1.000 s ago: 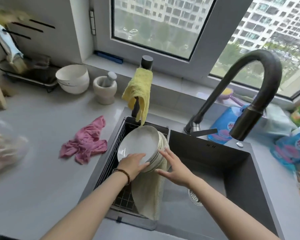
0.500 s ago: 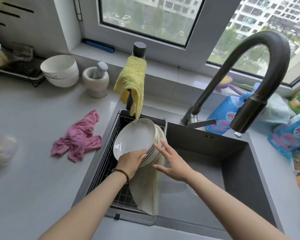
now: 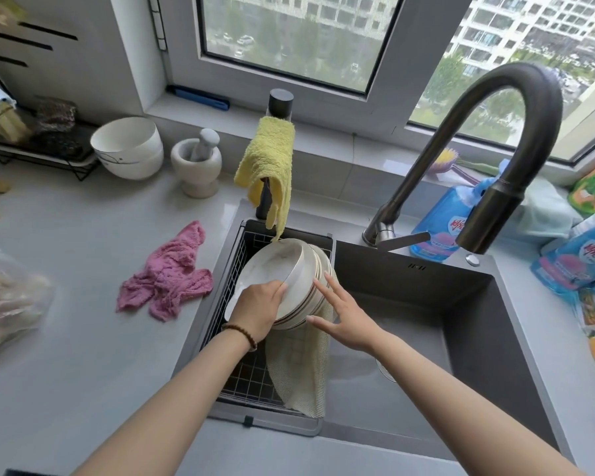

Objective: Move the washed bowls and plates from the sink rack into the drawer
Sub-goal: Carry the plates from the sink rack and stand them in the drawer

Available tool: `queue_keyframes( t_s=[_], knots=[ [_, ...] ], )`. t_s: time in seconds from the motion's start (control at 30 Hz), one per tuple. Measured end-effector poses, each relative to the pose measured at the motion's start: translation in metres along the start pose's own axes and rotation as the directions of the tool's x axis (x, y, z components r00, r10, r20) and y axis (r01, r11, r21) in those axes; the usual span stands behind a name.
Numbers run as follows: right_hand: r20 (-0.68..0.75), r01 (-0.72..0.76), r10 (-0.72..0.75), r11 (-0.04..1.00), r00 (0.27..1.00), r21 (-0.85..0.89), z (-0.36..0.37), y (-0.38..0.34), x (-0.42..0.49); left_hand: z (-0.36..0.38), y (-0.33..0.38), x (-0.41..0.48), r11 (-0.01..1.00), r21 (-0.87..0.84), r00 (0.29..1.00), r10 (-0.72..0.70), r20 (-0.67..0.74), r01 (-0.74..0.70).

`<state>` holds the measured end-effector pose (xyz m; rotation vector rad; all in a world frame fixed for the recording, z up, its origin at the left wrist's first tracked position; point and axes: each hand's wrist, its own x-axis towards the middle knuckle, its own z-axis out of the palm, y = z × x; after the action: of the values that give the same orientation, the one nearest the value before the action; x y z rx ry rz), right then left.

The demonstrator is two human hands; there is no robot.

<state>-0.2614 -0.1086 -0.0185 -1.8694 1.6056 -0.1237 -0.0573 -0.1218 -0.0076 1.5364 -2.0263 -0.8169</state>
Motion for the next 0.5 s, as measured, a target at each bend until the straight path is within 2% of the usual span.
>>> queue_keyframes(
  t_s=[0.13,0.33,0.43,0.5],
  knots=[
    [-0.015,-0.022,0.023,0.999,1.0,0.041,-0.001,-0.007,-0.002,-0.012,0.005,-0.005,0.999,-0.03,1.0,0.022,-0.01,-0.022],
    [-0.052,-0.013,0.019,0.992,0.998,0.126,0.003,-0.035,-0.015,-0.03,0.016,-0.023,0.989,-0.139,0.995,0.025,-0.101,-0.039],
    [-0.024,0.029,-0.023,0.961,0.999,0.276,0.008,-0.057,-0.026,-0.041,0.025,-0.04,0.983,-0.184,0.989,-0.014,-0.146,-0.014],
    [0.002,0.049,-0.055,0.905,0.998,0.423,0.01,-0.073,-0.038,-0.051,0.034,-0.058,0.97,-0.241,0.981,-0.047,-0.186,0.0]
  ],
)
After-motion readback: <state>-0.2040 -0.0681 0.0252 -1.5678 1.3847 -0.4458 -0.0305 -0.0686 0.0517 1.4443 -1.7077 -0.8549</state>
